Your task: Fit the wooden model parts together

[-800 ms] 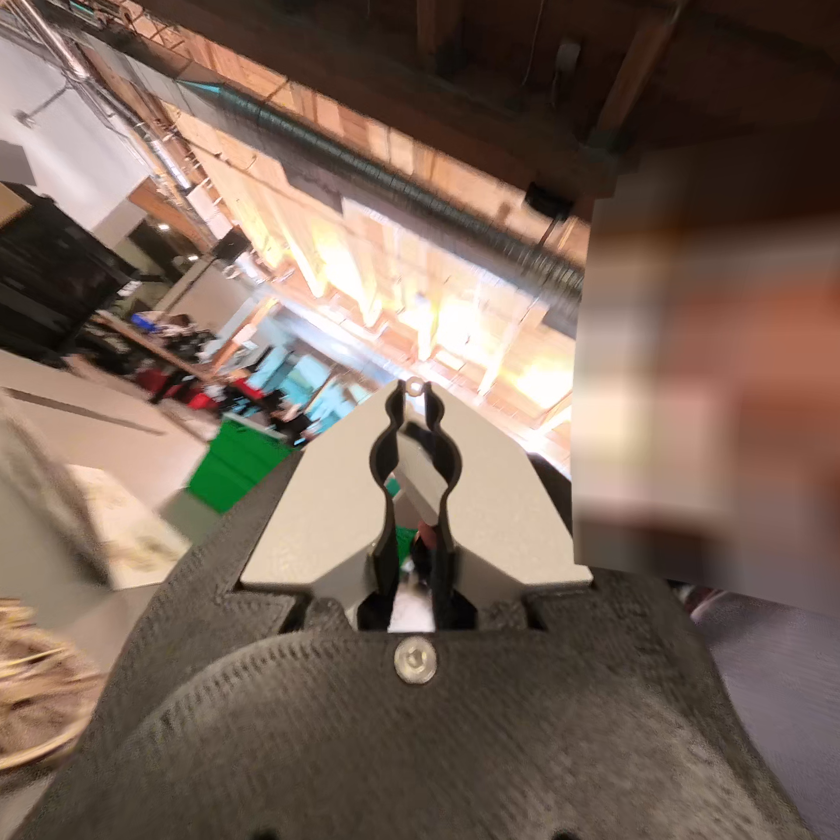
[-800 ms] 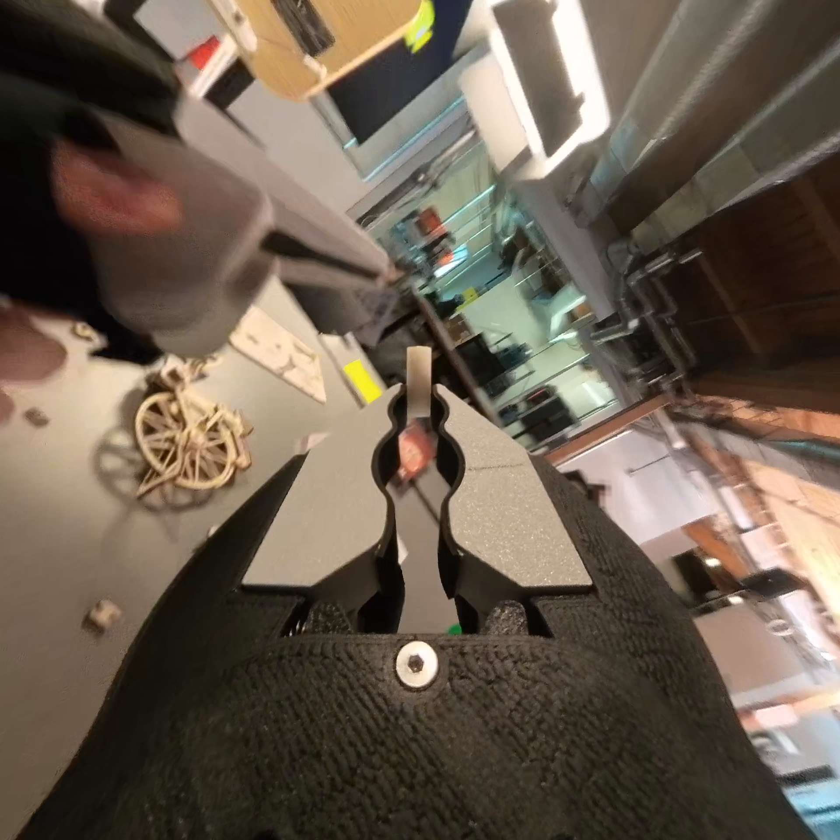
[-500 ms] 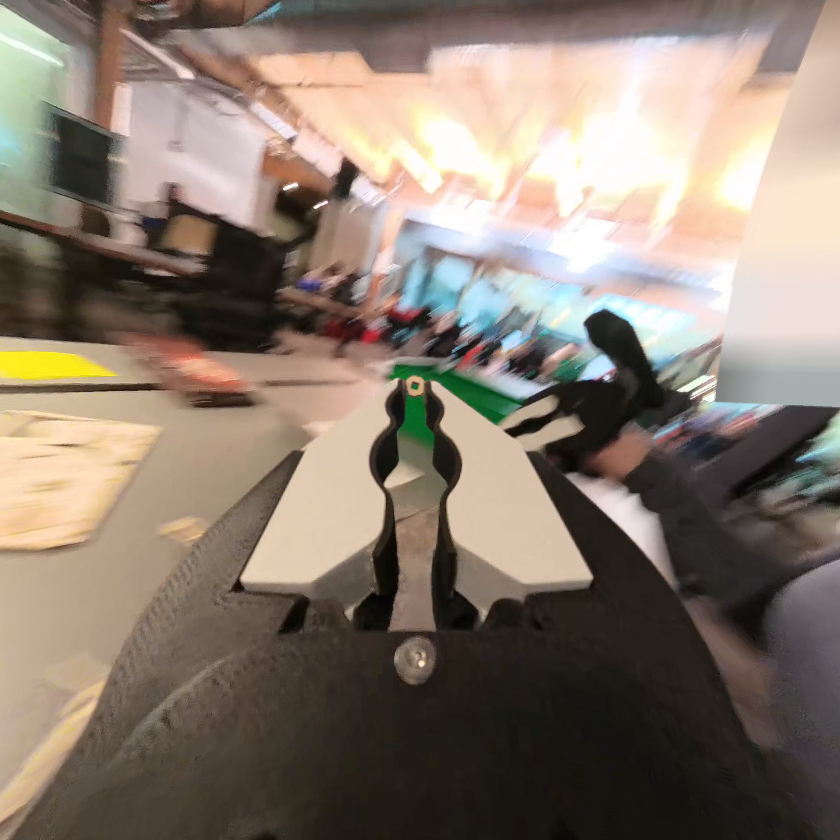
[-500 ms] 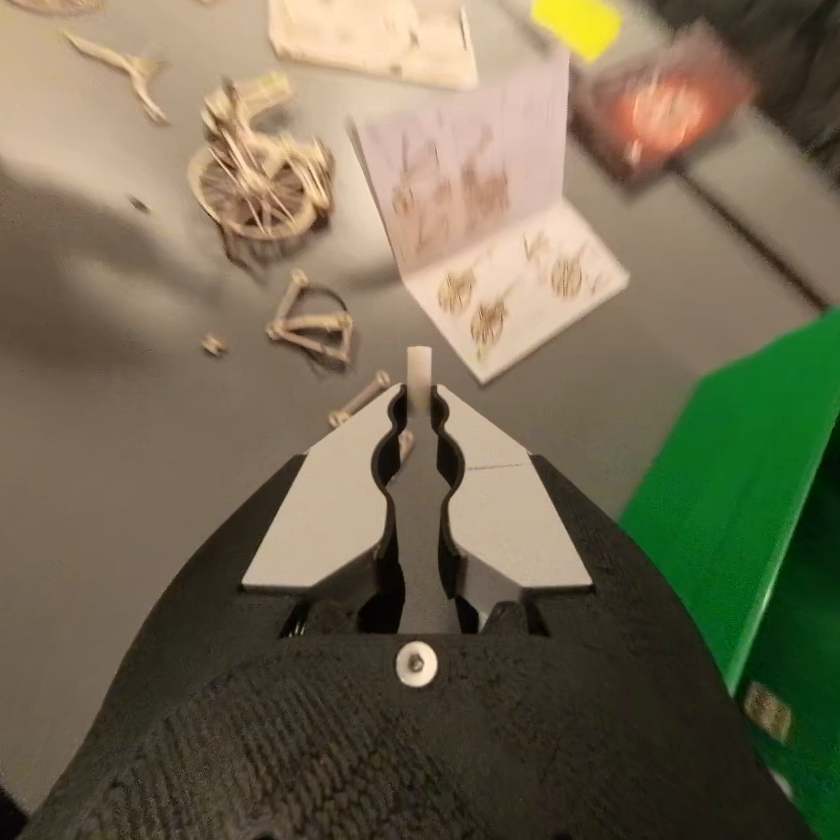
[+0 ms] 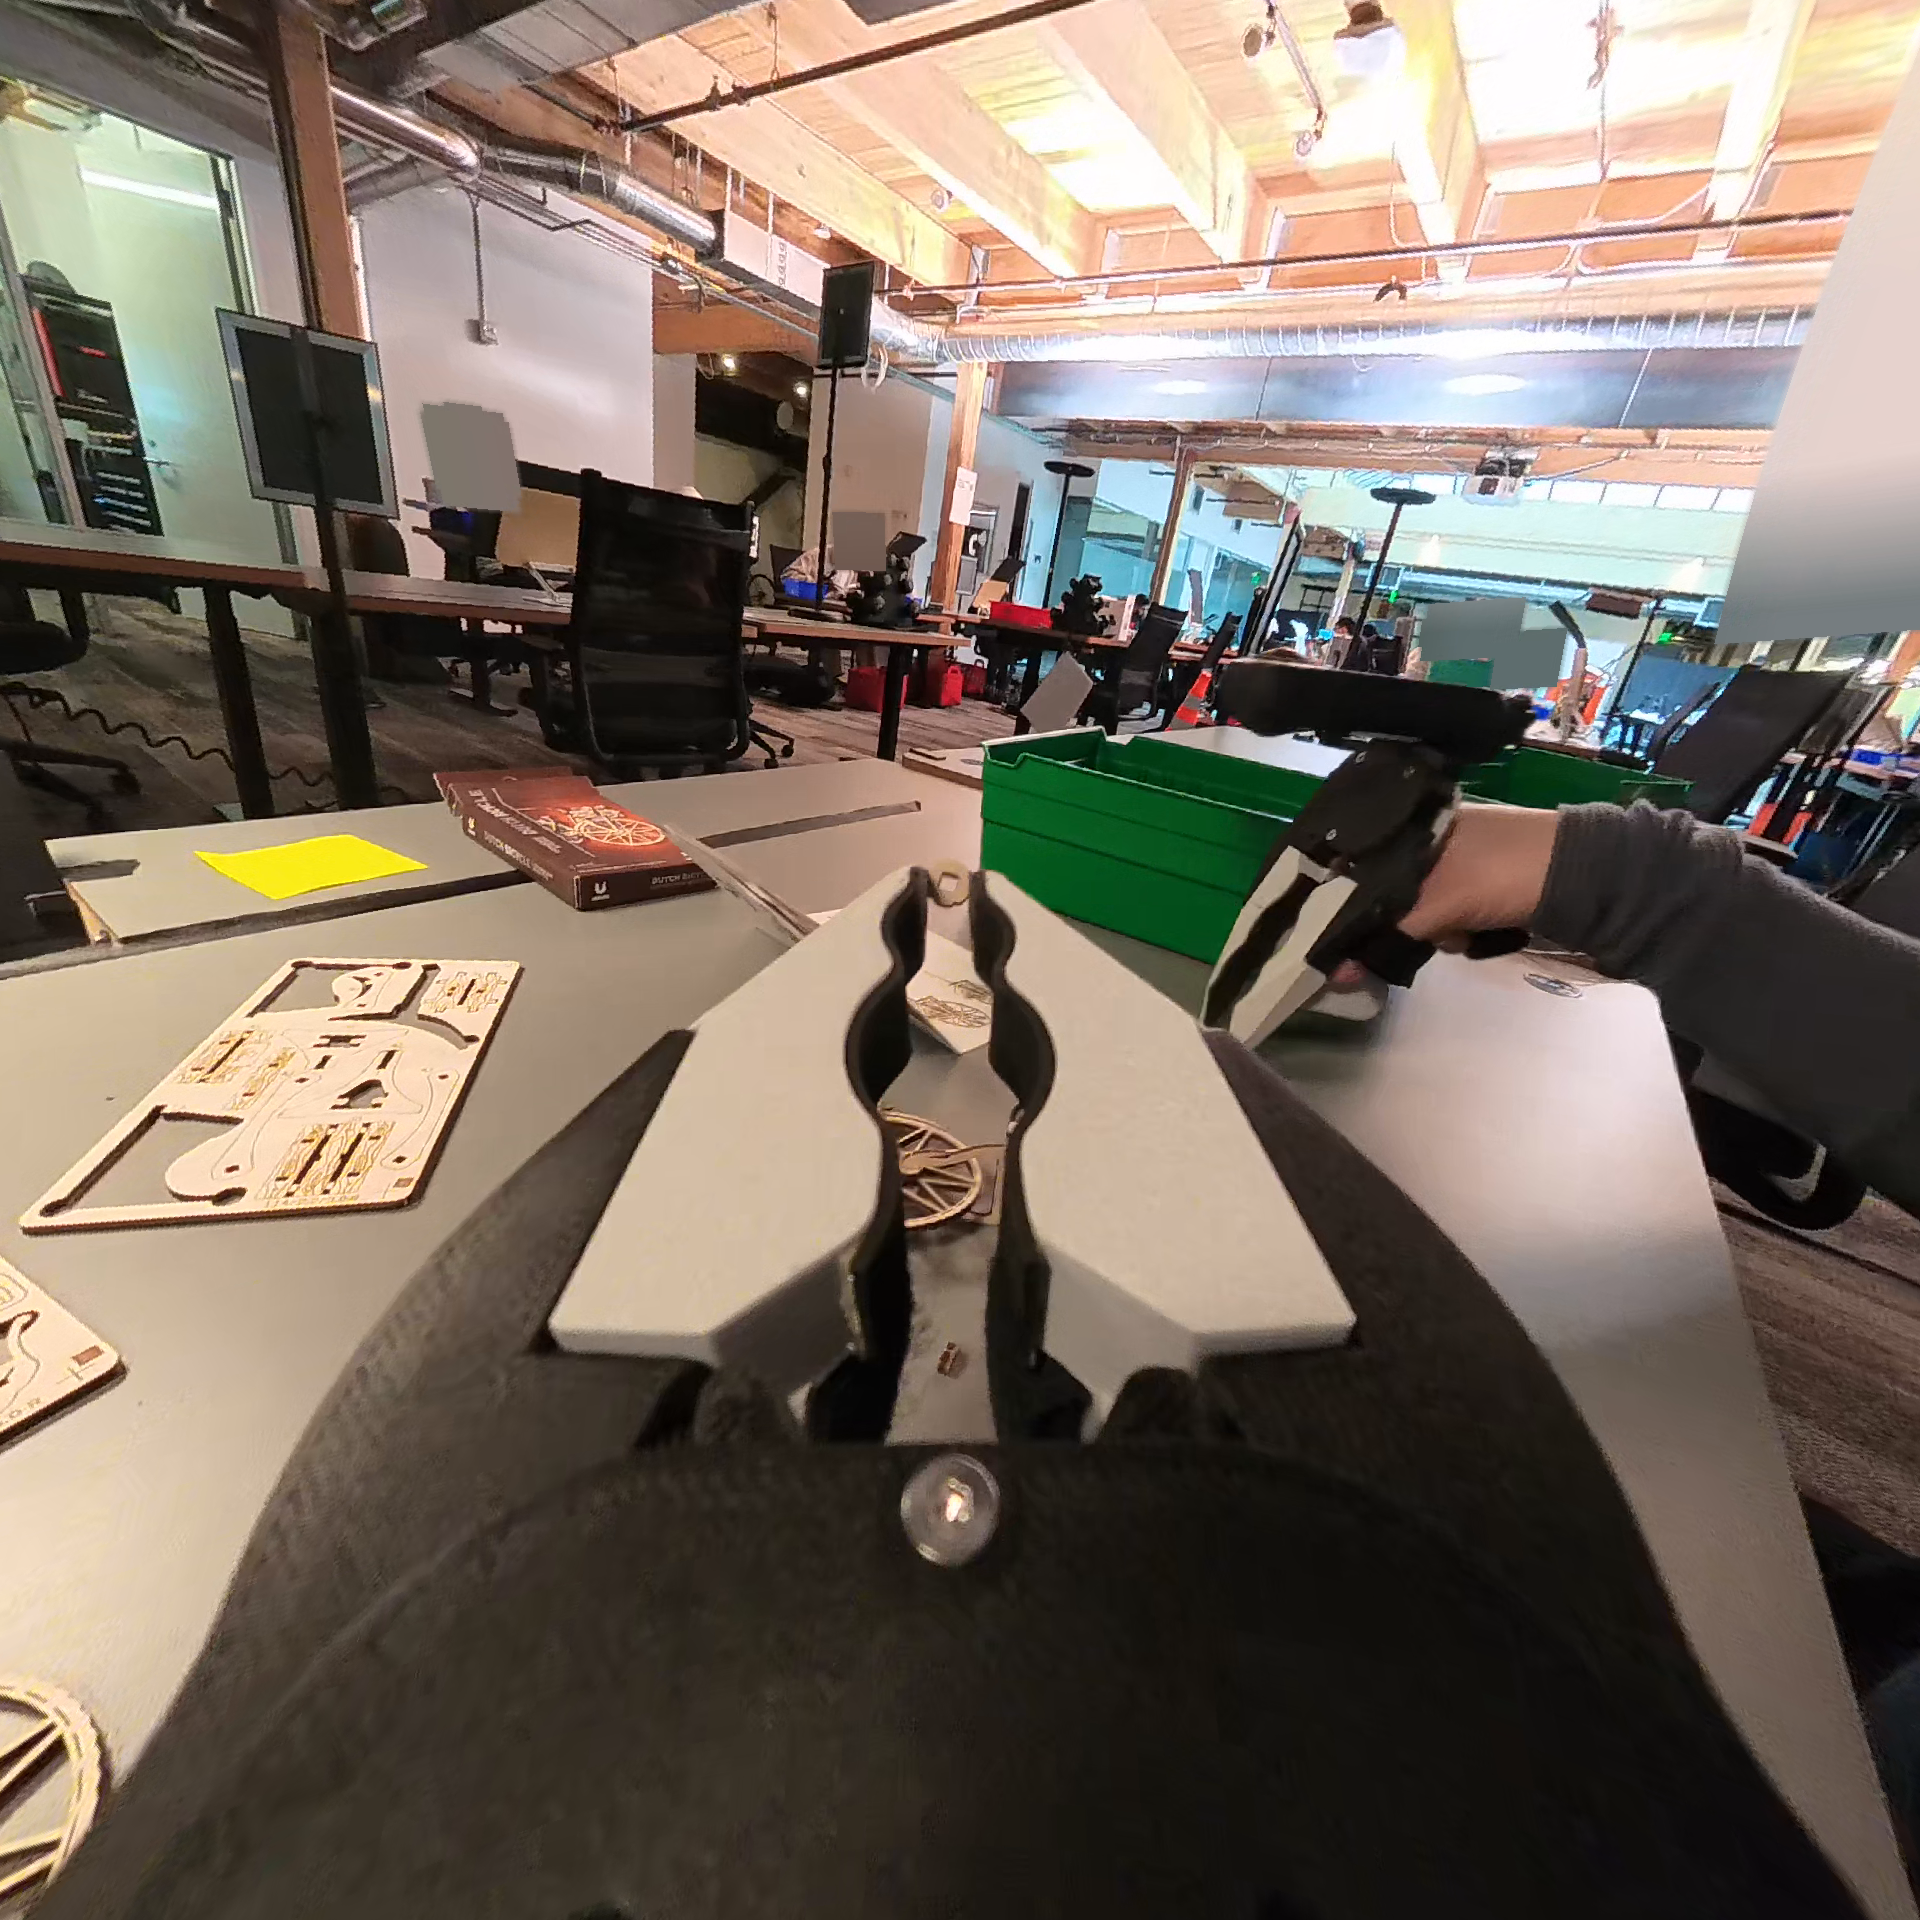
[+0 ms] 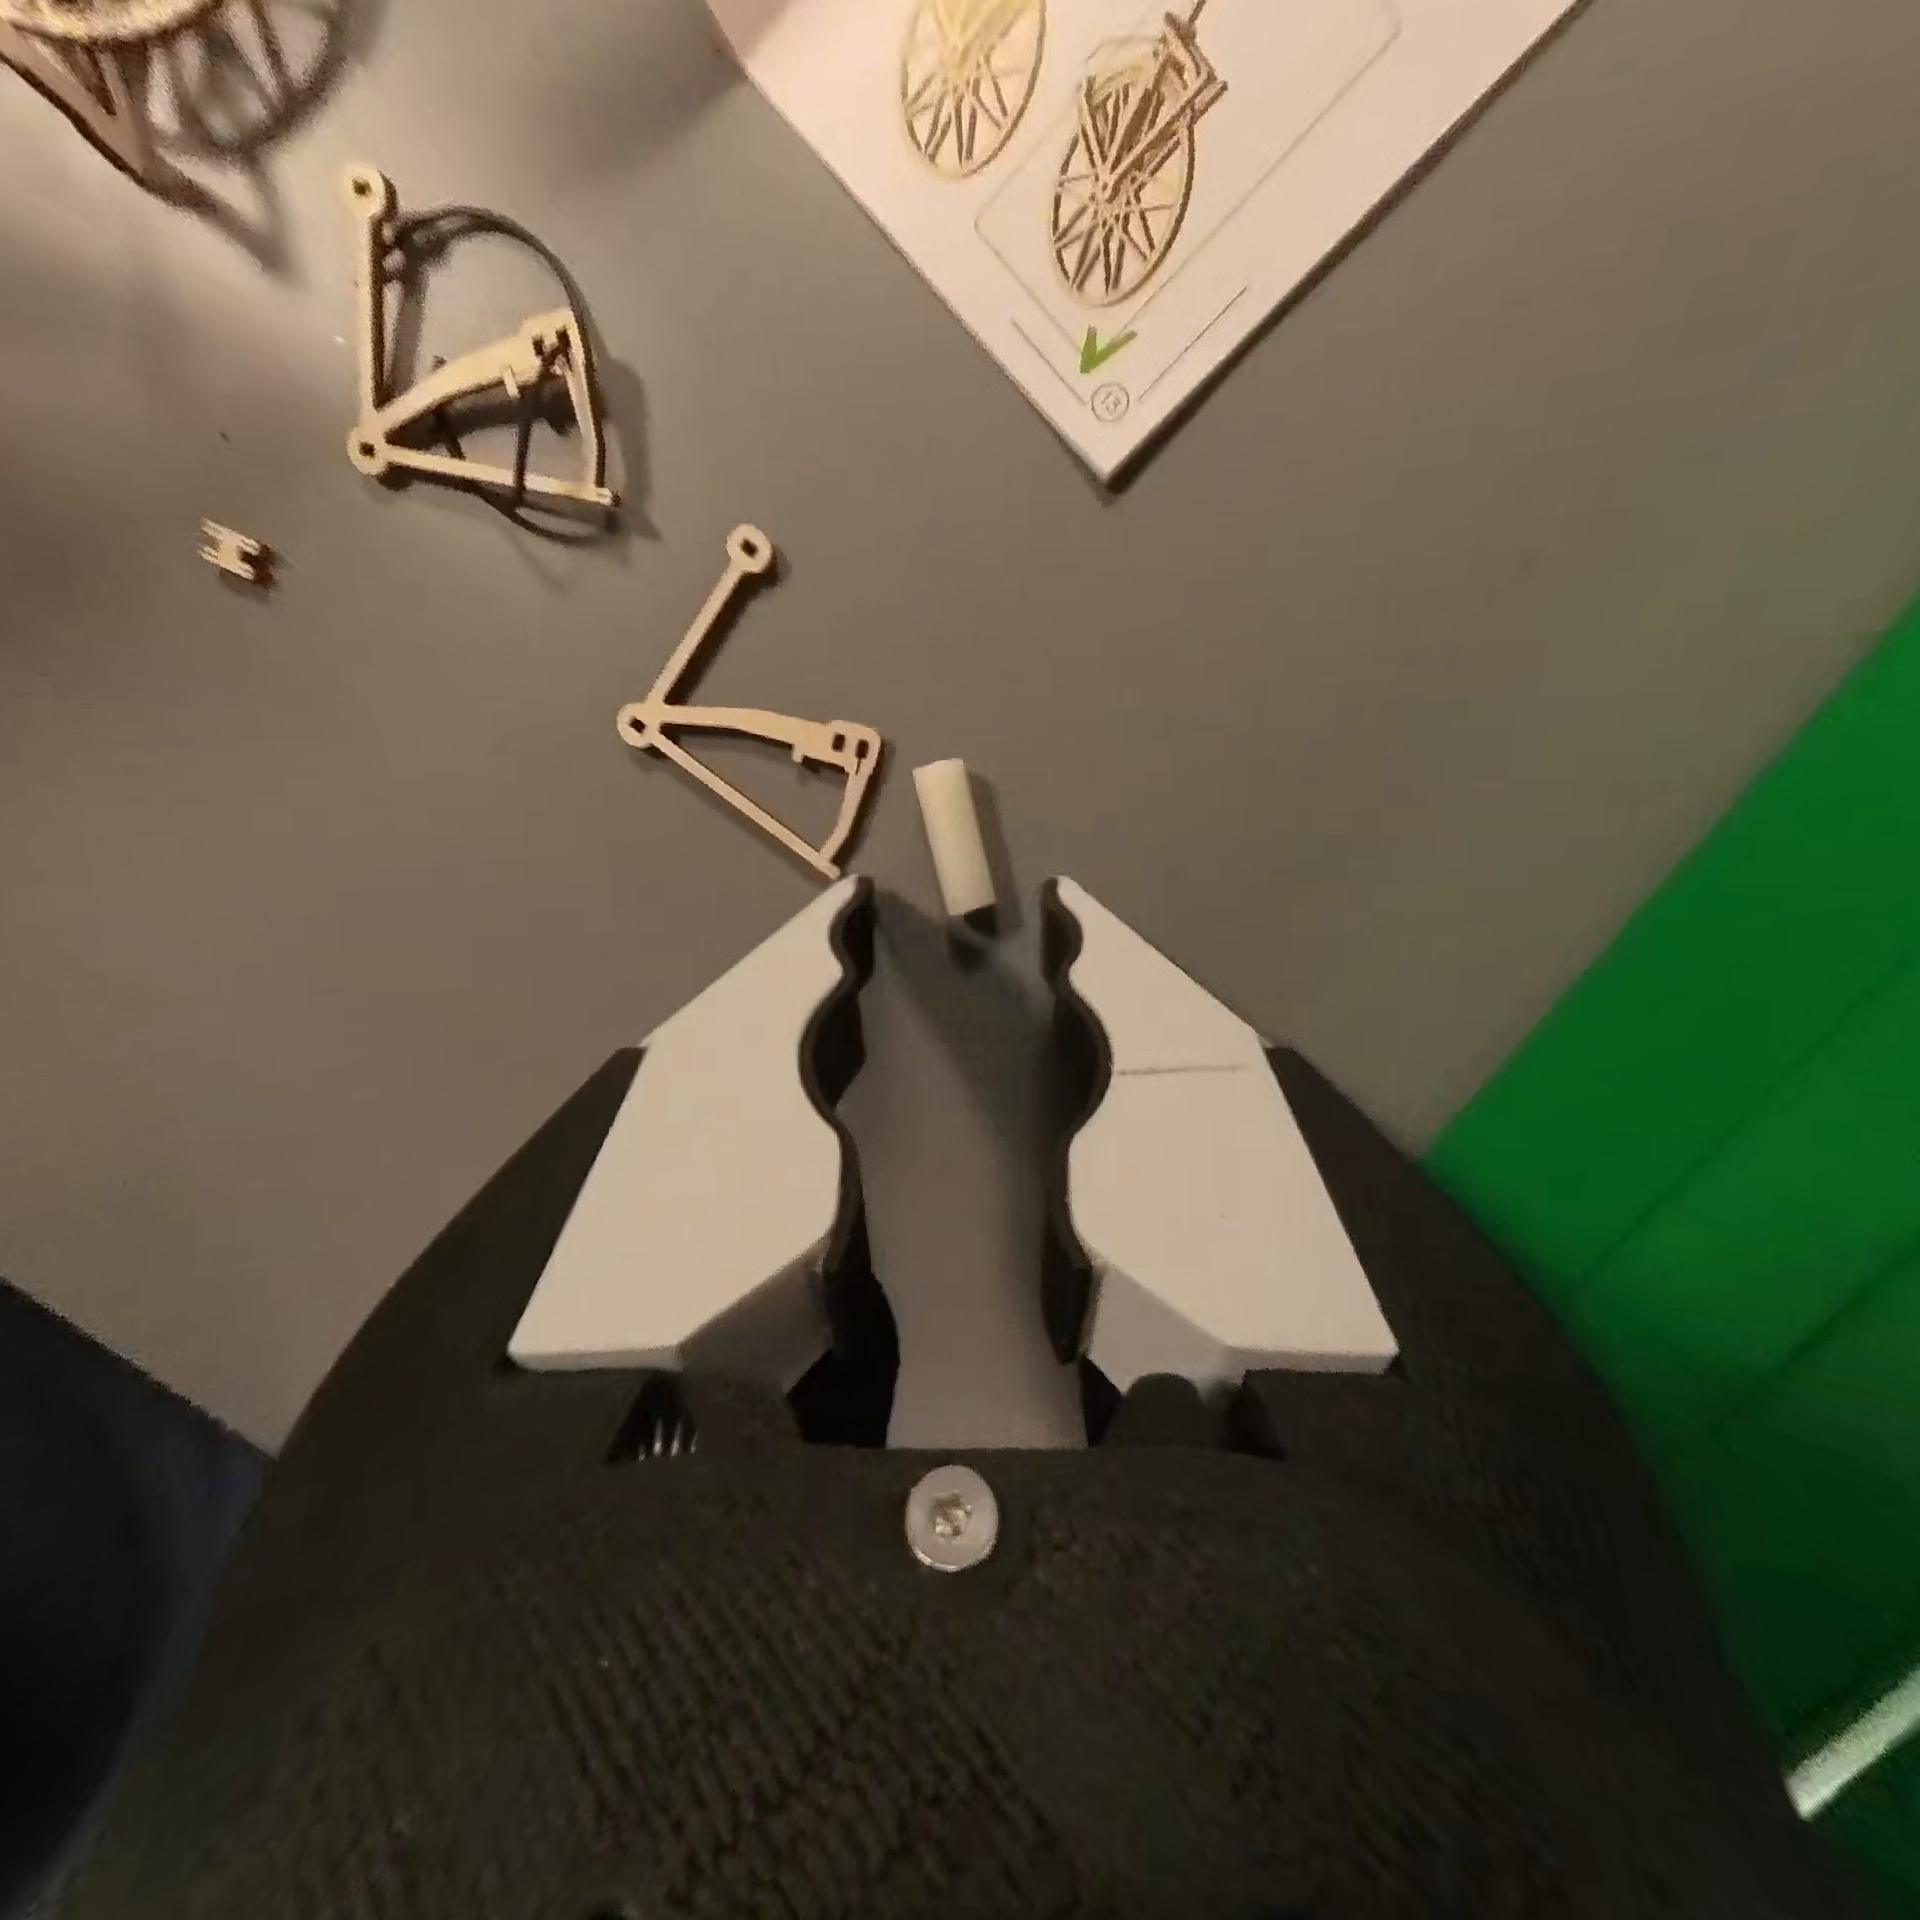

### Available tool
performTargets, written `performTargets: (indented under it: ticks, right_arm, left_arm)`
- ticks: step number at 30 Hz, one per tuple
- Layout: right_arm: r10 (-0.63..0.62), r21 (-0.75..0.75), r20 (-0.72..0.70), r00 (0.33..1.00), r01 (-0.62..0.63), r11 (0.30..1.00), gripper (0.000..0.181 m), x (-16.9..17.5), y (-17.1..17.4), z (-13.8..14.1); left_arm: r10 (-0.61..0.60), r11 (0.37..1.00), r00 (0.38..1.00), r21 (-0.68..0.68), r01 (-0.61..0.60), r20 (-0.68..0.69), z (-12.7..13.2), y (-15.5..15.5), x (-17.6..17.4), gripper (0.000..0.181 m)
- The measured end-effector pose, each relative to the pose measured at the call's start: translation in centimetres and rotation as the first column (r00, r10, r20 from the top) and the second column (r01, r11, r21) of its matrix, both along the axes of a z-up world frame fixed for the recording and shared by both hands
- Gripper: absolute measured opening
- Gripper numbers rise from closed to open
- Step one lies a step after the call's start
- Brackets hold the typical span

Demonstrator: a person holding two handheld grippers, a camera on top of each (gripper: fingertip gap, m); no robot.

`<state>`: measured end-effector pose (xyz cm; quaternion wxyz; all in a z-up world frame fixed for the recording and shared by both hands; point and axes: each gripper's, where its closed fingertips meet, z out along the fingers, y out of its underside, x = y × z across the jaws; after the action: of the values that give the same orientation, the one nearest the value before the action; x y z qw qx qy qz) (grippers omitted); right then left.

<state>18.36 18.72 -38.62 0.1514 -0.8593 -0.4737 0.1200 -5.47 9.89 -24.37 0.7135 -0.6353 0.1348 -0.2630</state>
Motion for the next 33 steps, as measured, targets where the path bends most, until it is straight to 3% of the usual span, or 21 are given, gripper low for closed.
performTargets:
  ticks: [2, 4, 6, 8, 13, 19, 21, 23, 29, 31, 33]
  right_arm:
    - [-0.005, -0.004, -0.035, 0.999, 0.004, 1.0, 0.034, -0.2, -0.2, 0.4]
    - [0.079, 0.135, -0.138, 0.987, -0.06, 0.989, 0.039, -1.7, -0.1, 2.5]
    - [0.277, 0.36, -0.335, 0.901, -0.15, 0.921, 0.049, -4.7, -1.4, 6.8]
    - [0.376, 0.48, -0.491, 0.785, -0.116, 0.87, 0.045, -6.4, -3.3, 10.8]
    - [0.327, 0.341, -0.803, 0.499, -0.067, 0.938, 0.039, -7.7, -6.2, 16.3]
    - [0.266, 0.241, -0.916, 0.3, -0.117, 0.963, 0.033, -8.3, -7.8, 19.3]
    - [0.258, 0.233, -0.923, 0.287, -0.119, 0.965, 0.026, -8.6, -7.8, 19.5]
    - [0.28, 0.259, -0.909, 0.31, -0.108, 0.96, 0.0, -8.9, -7.7, 19.1]
    - [0.389, 0.323, -0.758, 0.524, -0.217, 0.921, 0.0, -12.5, -8.2, 14.0]
    - [0.448, 0.334, -0.663, 0.601, -0.298, 0.894, 0.0, -14.4, -8.9, 11.4]
    - [0.517, 0.313, -0.56, 0.647, -0.412, 0.855, 0.012, -16.3, -10.0, 8.4]
  left_arm:
    - [0.004, 1.0, 1.0, 0.007, -0.004, -0.001, 0.2, -0.2, 0.0, 0.007]
    - [0.008, 1.0, 1.0, 0.016, -0.008, 0.004, 0.4, -0.4, -0.1, 0.007]
    - [0.004, 1.0, 1.0, 0.022, -0.005, 0.026, 0.6, -0.5, -0.2, 0.007]
    - [-0.005, 1.0, 0.999, 0.027, 0.003, 0.046, 0.9, -0.5, -0.3, 0.007]
    - [-0.013, 0.999, 0.998, 0.031, 0.012, 0.054, 1.0, -0.7, -0.3, 0.007]
    - [-0.019, 0.999, 0.999, 0.036, 0.017, 0.043, 1.0, -1.0, 0.1, 0.006]
    - [-0.023, 0.999, 0.999, 0.035, 0.021, 0.049, 1.0, -1.0, 0.2, 0.006]
    - [-0.026, 0.999, 0.998, 0.035, 0.024, 0.062, 1.0, -0.9, 0.1, 0.007]
    - [-0.028, 0.999, 0.994, 0.038, 0.024, 0.105, 1.3, -0.9, -0.4, 0.007]
    - [-0.025, 0.999, 0.993, 0.04, 0.021, 0.113, 1.4, -0.9, -0.5, 0.007]
    - [-0.028, 0.999, 0.992, 0.042, 0.023, 0.121, 1.5, -1.0, -0.6, 0.007]
